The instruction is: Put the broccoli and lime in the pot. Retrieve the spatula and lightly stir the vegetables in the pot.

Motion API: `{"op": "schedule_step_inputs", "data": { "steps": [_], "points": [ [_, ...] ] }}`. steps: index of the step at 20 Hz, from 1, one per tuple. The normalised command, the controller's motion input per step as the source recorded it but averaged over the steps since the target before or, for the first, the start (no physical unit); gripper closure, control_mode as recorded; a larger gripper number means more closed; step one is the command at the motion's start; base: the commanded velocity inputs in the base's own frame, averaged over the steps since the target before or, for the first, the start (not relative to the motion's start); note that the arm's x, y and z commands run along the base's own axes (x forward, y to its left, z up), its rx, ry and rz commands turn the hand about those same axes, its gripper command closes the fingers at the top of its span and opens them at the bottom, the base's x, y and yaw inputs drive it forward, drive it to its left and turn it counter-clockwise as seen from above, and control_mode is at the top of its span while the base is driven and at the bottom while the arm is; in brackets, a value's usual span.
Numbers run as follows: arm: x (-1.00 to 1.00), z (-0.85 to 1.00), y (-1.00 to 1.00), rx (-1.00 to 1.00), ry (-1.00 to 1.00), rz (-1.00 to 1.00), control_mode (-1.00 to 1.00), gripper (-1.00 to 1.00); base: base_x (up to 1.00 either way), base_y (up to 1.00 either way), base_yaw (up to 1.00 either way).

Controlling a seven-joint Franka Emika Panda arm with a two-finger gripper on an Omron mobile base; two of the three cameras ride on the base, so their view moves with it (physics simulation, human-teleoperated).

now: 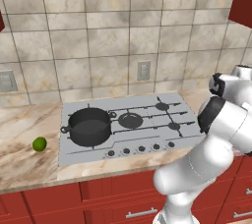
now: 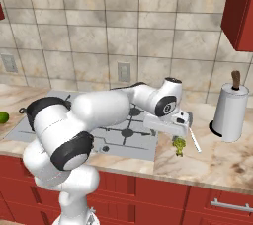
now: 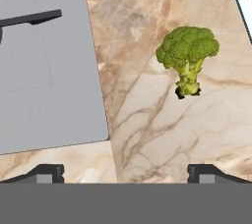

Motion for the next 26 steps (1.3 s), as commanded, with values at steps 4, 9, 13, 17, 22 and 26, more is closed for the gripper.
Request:
{"op": "schedule_step_inputs", "data": {
  "steps": [4,9,13,17,22,26],
  "points": [
    [0.13,-0.39,-0.21,0.00,0.00,0.00,-1.00,-1.00,0.00,0.00,0.00],
    [0.01,-0.11,-0.44,0.00,0.00,0.01,-1.00,-1.00,0.00,0.00,0.00],
    [0.03,-0.08,-0.48,0.00,0.00,0.08,-1.00,-1.00,0.00,0.00,0.00],
    [0.19,-0.21,-0.01,0.00,0.00,0.08,-1.00,-1.00,0.00,0.00,0.00],
    [0.53,-0.21,-0.01,0.00,0.00,0.13,-1.00,-1.00,0.00,0.00,0.00],
    [0.27,-0.04,-0.12,0.00,0.00,0.12,-1.00,-1.00,0.00,0.00,0.00]
  ]
}}
